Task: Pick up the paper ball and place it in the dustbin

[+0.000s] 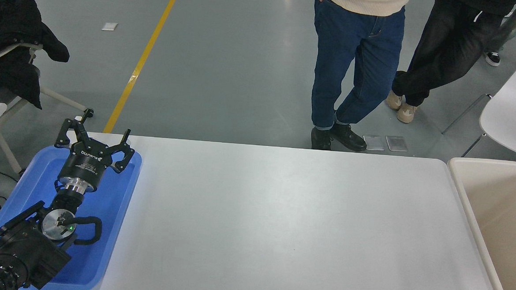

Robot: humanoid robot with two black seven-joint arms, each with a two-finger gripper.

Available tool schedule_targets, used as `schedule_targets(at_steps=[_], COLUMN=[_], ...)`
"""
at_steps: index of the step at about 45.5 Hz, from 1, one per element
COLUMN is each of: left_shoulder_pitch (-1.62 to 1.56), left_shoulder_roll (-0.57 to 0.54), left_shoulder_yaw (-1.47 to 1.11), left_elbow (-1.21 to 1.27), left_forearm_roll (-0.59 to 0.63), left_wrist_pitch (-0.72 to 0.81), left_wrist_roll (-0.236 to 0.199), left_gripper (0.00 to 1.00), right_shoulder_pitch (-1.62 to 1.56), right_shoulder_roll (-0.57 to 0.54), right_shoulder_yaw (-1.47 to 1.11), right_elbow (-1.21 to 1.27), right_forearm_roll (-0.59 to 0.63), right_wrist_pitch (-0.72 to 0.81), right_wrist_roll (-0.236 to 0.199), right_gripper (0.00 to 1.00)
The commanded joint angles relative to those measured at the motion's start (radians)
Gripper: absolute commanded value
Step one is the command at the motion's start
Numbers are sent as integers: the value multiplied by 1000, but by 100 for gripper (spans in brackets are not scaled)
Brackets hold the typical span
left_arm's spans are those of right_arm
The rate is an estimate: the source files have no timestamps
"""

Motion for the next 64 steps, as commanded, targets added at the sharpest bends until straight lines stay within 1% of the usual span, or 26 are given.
schedule_targets(at_steps=[1, 6, 13, 23, 32, 38, 43, 45, 48, 51, 56, 60, 64], left_shoulder_pitch=[0, 0, 0, 0, 0, -2, -2, 0, -2, 0, 0, 0, 0], left_shoulder_roll=[0, 0, 0, 0, 0, 0, 0, 0, 0, 0, 0, 0, 0], left_shoulder_yaw=[0, 0, 0, 0, 0, 0, 0, 0, 0, 0, 0, 0, 0], left_elbow=[0, 0, 0, 0, 0, 0, 0, 0, 0, 0, 0, 0, 0], left_forearm_roll=[0, 0, 0, 0, 0, 0, 0, 0, 0, 0, 0, 0, 0], left_wrist_pitch=[0, 0, 0, 0, 0, 0, 0, 0, 0, 0, 0, 0, 0], left_wrist_roll=[0, 0, 0, 0, 0, 2, 2, 2, 0, 0, 0, 0, 0], left_gripper=[100, 100, 100, 100, 100, 100, 100, 100, 100, 100, 100, 100, 100], right_shoulder_pitch=[-10, -1, 19, 57, 139, 182, 190, 190, 193, 179, 127, 81, 35], right_shoulder_roll=[12, 9, 1, -8, -97, -112, -146, -176, -189, -190, -155, -152, -152], right_shoulder_yaw=[3, 20, 67, 73, 165, 266, 392, 486, 660, 869, 1167, 1317, 1403], right_elbow=[11, 12, 11, 33, 124, 153, 217, 265, 308, 331, 374, 492, 602], right_forearm_roll=[4, 14, 59, 63, 80, 80, 80, 79, 79, 80, 82, 80, 80], right_wrist_pitch=[-47, -47, -47, -45, -45, -42, -38, -41, -41, -38, -38, -36, -36], right_wrist_roll=[0, 0, 0, 0, 0, 0, 6, 8, 11, 11, 11, 11, 11], right_gripper=[98, 100, 100, 100, 100, 100, 100, 100, 100, 100, 100, 100, 100])
